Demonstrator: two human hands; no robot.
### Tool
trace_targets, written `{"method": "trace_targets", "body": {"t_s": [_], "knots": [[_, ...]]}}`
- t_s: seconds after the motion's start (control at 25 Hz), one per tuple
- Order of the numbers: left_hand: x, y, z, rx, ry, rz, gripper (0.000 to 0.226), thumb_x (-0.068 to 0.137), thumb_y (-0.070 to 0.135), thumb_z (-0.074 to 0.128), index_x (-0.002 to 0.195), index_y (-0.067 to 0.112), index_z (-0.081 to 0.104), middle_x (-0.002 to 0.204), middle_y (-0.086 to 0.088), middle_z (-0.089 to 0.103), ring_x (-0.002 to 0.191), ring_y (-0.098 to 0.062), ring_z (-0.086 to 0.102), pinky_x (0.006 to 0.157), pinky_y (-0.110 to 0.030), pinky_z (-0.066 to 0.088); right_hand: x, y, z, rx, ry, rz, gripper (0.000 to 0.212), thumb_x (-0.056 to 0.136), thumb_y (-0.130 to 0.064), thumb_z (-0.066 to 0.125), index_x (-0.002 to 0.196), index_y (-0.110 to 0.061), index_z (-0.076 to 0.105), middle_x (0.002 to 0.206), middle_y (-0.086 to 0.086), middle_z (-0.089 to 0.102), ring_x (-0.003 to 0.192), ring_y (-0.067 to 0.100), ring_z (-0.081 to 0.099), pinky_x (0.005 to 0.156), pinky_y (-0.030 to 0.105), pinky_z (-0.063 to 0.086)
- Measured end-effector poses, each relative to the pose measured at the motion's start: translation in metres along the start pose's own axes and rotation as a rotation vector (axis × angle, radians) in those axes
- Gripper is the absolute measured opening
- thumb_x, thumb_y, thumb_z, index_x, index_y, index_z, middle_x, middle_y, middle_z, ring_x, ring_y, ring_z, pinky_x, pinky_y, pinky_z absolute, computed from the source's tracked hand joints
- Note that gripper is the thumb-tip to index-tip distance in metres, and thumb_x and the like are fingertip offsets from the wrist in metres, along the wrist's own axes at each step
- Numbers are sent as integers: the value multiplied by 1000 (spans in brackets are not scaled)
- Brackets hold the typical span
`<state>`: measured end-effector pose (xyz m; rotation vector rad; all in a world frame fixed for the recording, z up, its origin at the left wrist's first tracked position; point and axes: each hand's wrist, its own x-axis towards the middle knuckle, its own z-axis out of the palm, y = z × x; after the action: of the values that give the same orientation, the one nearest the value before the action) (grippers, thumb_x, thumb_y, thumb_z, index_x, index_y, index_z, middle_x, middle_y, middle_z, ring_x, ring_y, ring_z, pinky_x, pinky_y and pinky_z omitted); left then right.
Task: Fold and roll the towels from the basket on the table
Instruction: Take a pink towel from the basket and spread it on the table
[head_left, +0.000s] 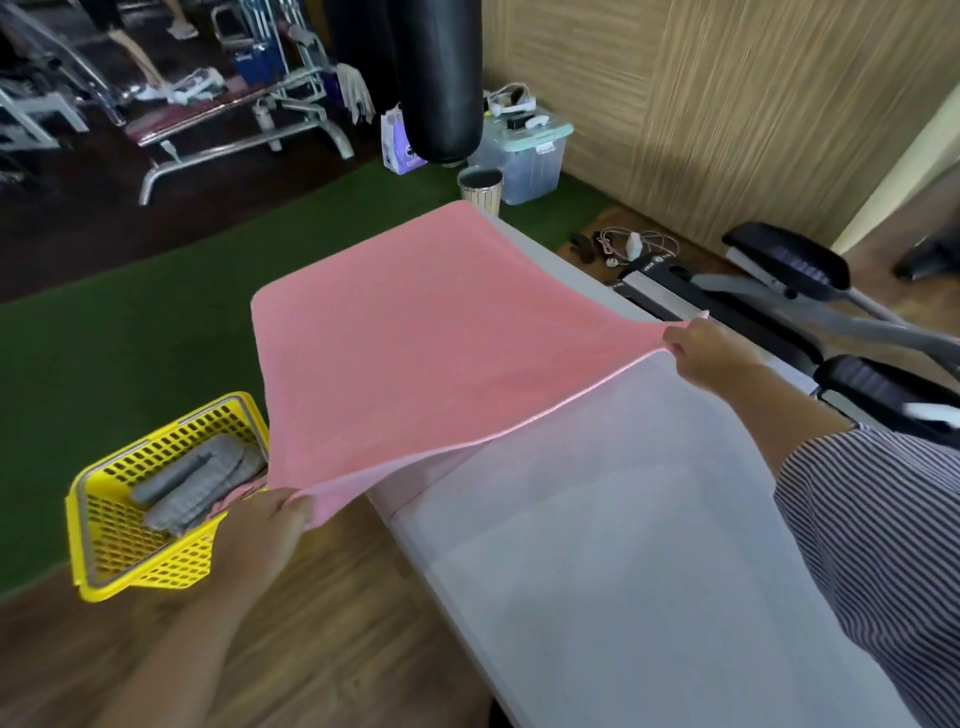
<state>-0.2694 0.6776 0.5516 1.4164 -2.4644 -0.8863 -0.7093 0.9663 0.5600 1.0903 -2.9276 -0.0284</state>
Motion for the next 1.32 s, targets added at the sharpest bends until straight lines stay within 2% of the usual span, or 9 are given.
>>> {"method": "trace_targets", "body": {"t_s": [0.2,0.44,0.64,0.88,1.0,1.12,1.16,1.24,1.32], "knots": [[-52,0,9,27,7,70,25,61,36,42,53,13,46,58,-10,46,64,-32,49,58,-38,37,-57,26,-6,-4,31,44,21,94,-14,38,105,-11,56,102,22,50,82,39,57,65,38,47],[-119,19,20,44,-17,131,20,61,36,40,49,21,46,50,-4,38,56,-24,41,52,-33,29,-111,66,-20,-78,52,23,21,94,-14,38,106,-10,55,109,25,50,80,38,58,65,40,51],[-166,48,52,41,63,104,32,64,39,41,59,11,56,55,-10,49,61,-27,50,58,-36,41,-131,120,-28,-102,42,0,20,95,-19,37,105,-12,53,112,21,49,81,36,58,68,44,53],[-237,105,106,-9,170,167,50,64,53,34,58,6,53,54,-13,49,59,-29,52,59,-41,40,-140,226,-37,-118,68,-112,20,95,-18,35,105,-11,51,110,19,50,80,33,58,64,40,52],[-281,134,140,-17,249,160,43,67,49,35,57,11,52,50,-9,46,56,-26,53,55,-38,39,-156,289,-38,-166,91,-189,20,94,-16,40,109,-13,54,106,12,53,86,28,58,64,37,53],[-332,141,182,66,239,210,24,74,40,39,52,29,41,47,5,36,48,-8,41,49,-21,31,-183,327,-33,-162,31,-258,24,92,-16,46,114,-16,55,105,10,56,88,27,59,66,34,52],[-349,135,197,123,244,229,23,74,35,39,52,34,44,49,7,38,50,-10,40,48,-16,27,-195,331,-25,-124,-12,-268,24,89,-14,52,112,-16,57,104,12,58,84,30,61,63,36,52],[-380,120,227,237,215,210,21,69,26,38,55,26,53,53,6,44,57,-15,43,43,-16,25,-215,335,6,-114,-155,-352,29,72,-2,67,97,-15,63,91,15,62,68,33,62,49,38,52],[-400,102,257,329,211,180,12,62,25,36,65,23,48,58,3,46,50,-12,50,37,-21,34,-227,339,44,-135,-202,-437,28,73,0,62,94,-19,59,90,12,60,70,33,62,47,40,53]]}}
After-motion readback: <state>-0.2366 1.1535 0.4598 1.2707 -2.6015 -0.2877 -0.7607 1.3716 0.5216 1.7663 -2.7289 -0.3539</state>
